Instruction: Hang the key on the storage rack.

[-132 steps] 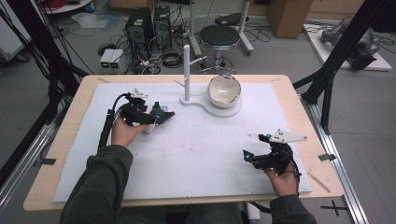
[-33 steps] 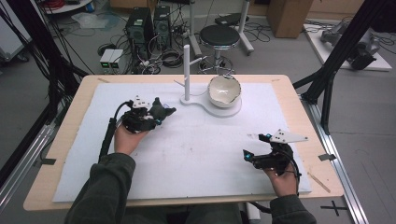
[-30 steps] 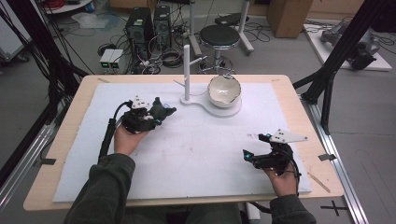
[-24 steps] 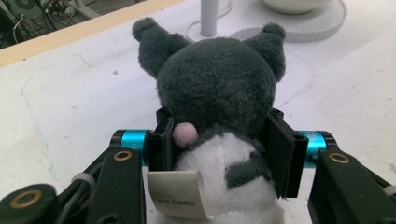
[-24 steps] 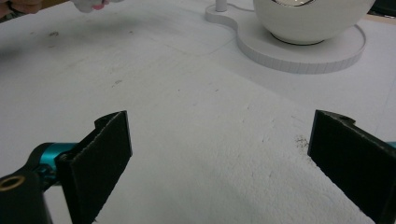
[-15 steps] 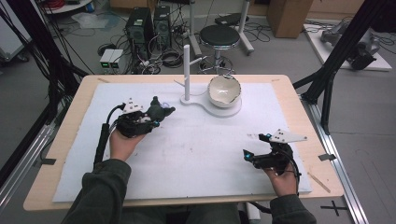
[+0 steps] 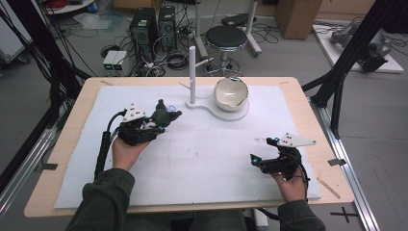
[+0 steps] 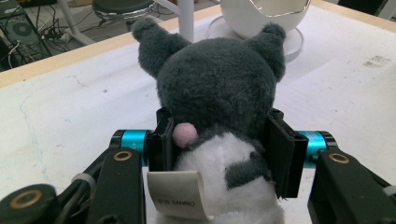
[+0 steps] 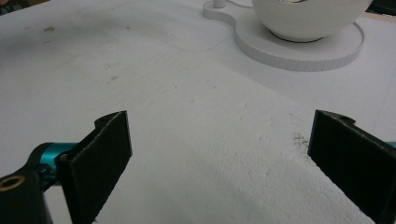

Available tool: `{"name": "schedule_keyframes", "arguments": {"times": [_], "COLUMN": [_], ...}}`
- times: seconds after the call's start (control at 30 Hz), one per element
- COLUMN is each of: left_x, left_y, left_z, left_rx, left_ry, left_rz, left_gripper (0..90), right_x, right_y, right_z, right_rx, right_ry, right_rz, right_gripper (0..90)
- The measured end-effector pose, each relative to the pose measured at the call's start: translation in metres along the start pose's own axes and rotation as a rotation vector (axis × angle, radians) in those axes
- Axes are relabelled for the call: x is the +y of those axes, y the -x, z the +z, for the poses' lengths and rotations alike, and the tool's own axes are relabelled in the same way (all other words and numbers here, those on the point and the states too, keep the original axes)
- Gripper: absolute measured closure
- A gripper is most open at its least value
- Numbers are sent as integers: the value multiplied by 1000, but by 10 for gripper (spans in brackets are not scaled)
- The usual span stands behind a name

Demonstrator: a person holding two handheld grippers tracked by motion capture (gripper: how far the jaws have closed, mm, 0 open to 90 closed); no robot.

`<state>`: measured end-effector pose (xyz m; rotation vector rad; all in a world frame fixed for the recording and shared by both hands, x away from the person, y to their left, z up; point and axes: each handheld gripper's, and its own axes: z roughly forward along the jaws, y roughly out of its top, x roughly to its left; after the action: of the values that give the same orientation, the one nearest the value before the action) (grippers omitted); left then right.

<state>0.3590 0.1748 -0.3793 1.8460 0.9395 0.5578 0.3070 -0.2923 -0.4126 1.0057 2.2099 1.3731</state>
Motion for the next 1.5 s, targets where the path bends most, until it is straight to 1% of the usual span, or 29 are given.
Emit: {"name": "schedule_keyframes", "arguments": {"times": [0.1, 0.3, 0.33, 0.43, 0.53, 0.67, 0.7, 0.87, 1.0, 1.2, 1.37, 1.43, 1.5], "left_x": [1, 5, 6, 10, 14, 21, 22, 34, 43, 51, 59, 64, 67], "left_y": [1, 3, 3, 3, 3, 5, 5, 7, 8, 6, 8, 9, 8], "left_z": [0, -3, -3, -5, -6, -7, -8, -8, -6, -1, 3, 5, 6], "left_rx": [-10, -26, -30, -35, -37, -44, -48, -60, -64, -80, -84, -86, -85], "left_ry": [17, 41, 47, 54, 77, 85, 84, 106, 113, 121, 119, 119, 116], "left_rz": [-13, -13, -20, -13, -22, -18, -16, -13, -3, -19, -7, 0, 4], "left_gripper": [509, 508, 508, 509, 509, 509, 509, 509, 510, 510, 510, 511, 511], "right_x": [1, 2, 2, 2, 2, 3, 3, 4, 4, 4, 4, 4, 4], "right_y": [1, -1, -1, -1, -1, -3, -2, -3, -3, -3, -3, -3, -3], "right_z": [2, 2, 2, 2, 2, 3, 4, 5, 5, 5, 4, 4, 3], "right_rx": [0, 1, 0, 1, 1, 5, 2, 7, 9, 9, 13, 10, 11], "right_ry": [2, -1, 0, -3, 0, 0, 4, -1, 1, 5, 1, 6, 1], "right_rz": [-1, -1, -1, 2, -1, -1, -10, -10, -8, -9, -5, -11, -3], "right_gripper": [54, 54, 54, 54, 54, 54, 54, 54, 54, 54, 53, 54, 54]}}
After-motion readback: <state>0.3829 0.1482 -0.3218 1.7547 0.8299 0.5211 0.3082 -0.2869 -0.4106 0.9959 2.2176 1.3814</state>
